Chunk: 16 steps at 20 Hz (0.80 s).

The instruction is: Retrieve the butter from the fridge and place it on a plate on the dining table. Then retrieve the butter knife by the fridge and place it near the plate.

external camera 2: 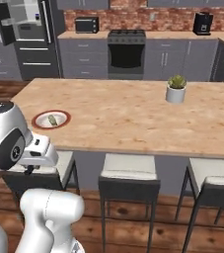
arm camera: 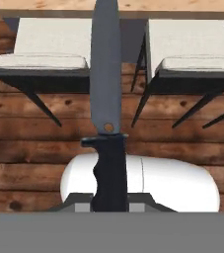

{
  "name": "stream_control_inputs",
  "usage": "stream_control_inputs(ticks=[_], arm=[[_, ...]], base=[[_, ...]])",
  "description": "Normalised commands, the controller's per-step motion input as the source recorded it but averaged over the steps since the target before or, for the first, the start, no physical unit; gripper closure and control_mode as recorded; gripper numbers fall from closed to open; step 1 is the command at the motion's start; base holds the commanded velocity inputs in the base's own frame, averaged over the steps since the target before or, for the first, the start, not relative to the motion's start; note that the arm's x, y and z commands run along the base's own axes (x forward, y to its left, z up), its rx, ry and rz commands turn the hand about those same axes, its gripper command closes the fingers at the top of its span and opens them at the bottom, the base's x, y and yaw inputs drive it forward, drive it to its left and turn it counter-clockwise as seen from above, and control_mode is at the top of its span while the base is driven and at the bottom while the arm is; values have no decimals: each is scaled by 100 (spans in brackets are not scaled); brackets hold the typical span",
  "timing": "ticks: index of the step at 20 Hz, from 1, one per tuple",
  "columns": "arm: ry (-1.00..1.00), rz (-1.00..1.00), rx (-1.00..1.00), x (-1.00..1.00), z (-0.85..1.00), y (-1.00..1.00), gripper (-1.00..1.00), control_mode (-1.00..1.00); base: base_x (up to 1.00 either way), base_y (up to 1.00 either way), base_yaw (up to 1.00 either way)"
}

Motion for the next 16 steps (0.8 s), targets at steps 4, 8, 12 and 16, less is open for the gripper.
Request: stream_control_inputs(ticks=[4,8,12,16], arm=[[0,0,0,0,0,0,100,100],[0,0,0,0,0,0,100,100],[0,0,0,0,0,0,100,100],[0,0,0,0,0,0,100,100]], base=[[66,-58,-1],[12,26,0],[46,39,0],[48,35,0]])
